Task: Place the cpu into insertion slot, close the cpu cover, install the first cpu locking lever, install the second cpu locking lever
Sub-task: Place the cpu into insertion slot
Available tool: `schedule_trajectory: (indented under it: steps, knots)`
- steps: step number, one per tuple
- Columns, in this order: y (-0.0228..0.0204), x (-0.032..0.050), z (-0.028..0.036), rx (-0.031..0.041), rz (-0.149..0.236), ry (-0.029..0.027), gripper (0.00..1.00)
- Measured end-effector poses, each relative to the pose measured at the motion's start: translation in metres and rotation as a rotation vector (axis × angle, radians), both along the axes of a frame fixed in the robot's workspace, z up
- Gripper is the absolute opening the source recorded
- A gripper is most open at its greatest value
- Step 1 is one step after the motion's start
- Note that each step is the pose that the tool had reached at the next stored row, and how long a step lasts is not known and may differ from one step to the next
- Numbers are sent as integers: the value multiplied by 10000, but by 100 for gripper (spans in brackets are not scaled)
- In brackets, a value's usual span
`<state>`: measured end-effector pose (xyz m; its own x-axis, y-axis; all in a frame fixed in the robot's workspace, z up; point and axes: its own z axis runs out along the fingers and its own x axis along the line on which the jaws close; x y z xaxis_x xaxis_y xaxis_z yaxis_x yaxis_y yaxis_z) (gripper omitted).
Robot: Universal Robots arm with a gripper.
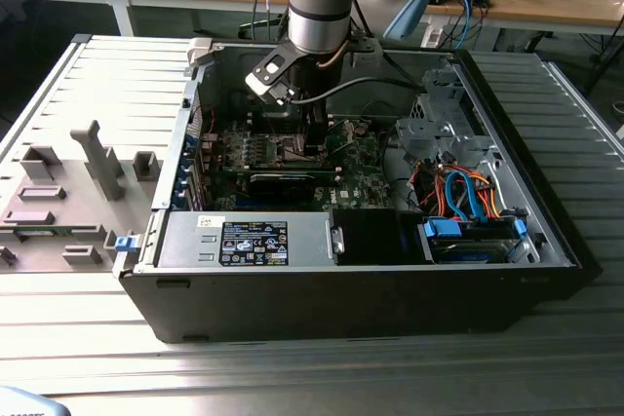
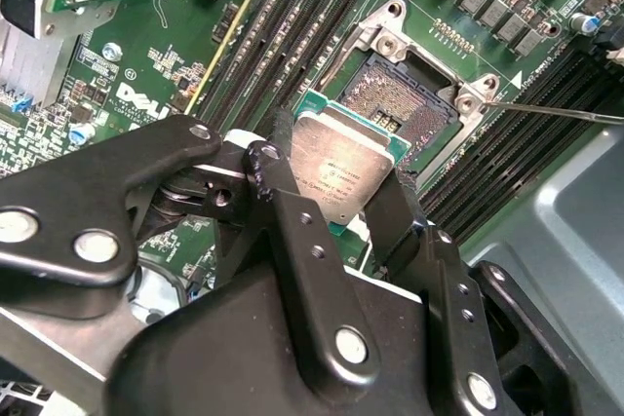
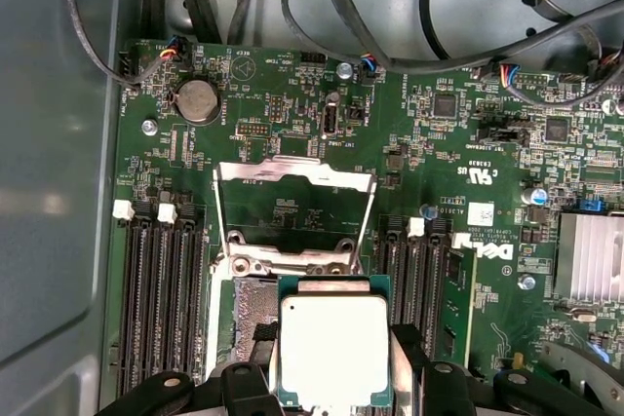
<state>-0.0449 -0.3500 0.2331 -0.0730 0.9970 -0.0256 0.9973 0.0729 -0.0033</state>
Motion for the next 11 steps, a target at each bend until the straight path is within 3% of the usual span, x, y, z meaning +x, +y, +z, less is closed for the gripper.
schedule_trajectory:
  steps: [6, 8, 11]
  knots:
    - [47, 0, -15, -2, -187, 1, 54]
    - [99, -4, -21, -1, -198, 1, 54]
    - [132, -15, -31, -1, -225, 1, 54]
